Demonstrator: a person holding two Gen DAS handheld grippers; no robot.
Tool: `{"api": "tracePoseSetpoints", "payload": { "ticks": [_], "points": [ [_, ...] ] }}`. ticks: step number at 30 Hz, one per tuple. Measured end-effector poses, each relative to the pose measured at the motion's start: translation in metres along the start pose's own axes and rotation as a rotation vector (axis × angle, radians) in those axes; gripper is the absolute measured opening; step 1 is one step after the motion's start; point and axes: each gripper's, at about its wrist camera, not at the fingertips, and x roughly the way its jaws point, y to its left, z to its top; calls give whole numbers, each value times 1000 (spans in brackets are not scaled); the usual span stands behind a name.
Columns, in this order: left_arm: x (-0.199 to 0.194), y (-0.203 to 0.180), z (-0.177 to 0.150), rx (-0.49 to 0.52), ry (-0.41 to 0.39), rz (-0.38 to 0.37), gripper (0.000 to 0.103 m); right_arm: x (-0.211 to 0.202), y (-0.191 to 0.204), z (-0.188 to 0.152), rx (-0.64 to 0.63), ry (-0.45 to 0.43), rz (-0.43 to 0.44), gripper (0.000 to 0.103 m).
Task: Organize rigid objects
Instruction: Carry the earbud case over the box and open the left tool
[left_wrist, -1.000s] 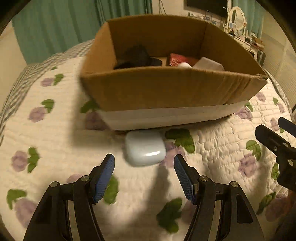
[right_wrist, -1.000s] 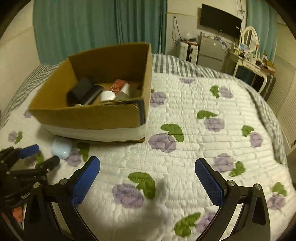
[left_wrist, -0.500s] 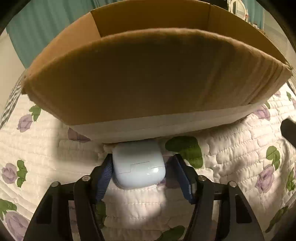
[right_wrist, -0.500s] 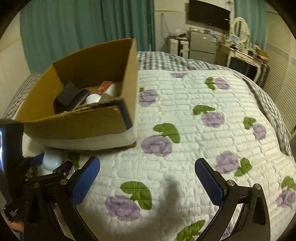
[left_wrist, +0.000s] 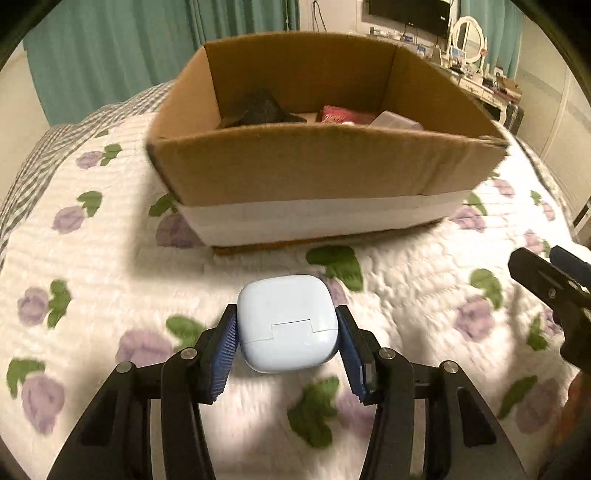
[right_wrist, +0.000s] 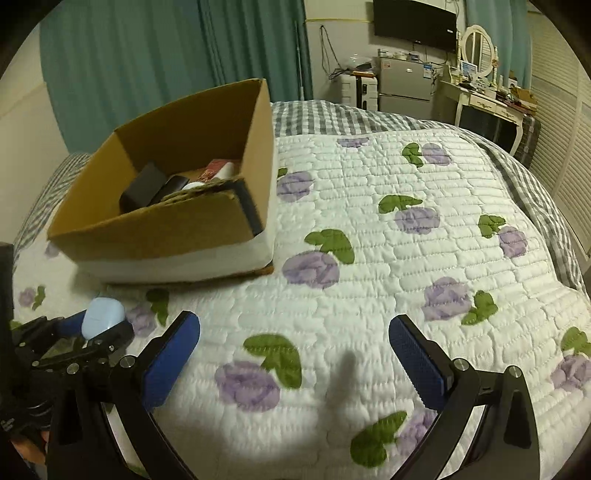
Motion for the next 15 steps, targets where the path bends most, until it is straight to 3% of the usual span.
{"api": "tracePoseSetpoints", "payload": {
  "ticks": [5,15],
  "points": [
    [-37,-8,-4,0,-39,-24,52,-32,8,6,-13,-12,26,103],
    [-110,-7,50,5,-208,-56,52,-113,38,61,-181,-75,45,103]
  ]
}}
